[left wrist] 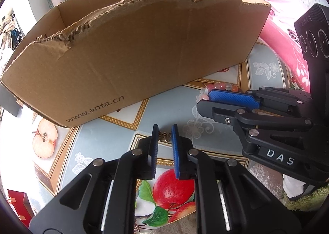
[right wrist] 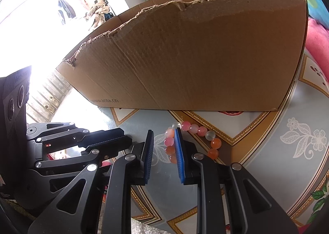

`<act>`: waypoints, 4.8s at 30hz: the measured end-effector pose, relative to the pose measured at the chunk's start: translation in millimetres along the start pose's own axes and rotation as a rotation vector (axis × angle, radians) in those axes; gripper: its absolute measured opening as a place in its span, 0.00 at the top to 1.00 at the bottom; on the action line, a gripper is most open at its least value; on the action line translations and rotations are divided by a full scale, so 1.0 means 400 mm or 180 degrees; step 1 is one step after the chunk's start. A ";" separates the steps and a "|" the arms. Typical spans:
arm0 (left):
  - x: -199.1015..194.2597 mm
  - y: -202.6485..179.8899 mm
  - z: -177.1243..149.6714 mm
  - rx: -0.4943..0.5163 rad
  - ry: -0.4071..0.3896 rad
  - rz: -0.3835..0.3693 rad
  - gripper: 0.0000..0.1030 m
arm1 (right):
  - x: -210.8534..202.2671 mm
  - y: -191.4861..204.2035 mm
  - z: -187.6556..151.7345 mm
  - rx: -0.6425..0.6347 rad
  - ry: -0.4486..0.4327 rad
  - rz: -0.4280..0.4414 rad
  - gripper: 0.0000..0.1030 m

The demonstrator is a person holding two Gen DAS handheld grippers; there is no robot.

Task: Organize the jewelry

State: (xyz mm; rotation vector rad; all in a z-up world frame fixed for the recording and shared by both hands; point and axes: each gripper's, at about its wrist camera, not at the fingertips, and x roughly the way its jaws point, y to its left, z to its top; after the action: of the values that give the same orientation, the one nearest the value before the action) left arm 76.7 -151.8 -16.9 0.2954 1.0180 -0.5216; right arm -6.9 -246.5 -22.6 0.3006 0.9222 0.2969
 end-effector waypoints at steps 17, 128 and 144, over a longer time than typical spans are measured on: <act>-0.032 0.040 -0.016 -0.0137 -0.0177 -0.0127 0.89 | 0.012 0.034 0.005 -0.0147 0.0011 -0.0145 0.80; -0.140 0.421 0.124 -0.1363 -0.0266 -0.0304 0.35 | -0.098 -0.205 0.362 0.0743 -0.0008 -0.0200 0.64; -0.170 0.422 0.103 -0.1369 -0.0320 -0.0231 0.33 | -0.104 -0.158 0.334 0.0663 0.0011 -0.0366 0.63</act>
State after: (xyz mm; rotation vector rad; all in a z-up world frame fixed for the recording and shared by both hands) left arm 169.8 -10.4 61.9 -0.1491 1.0177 -0.3662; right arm 85.7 -337.1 59.7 0.4370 0.9717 0.0951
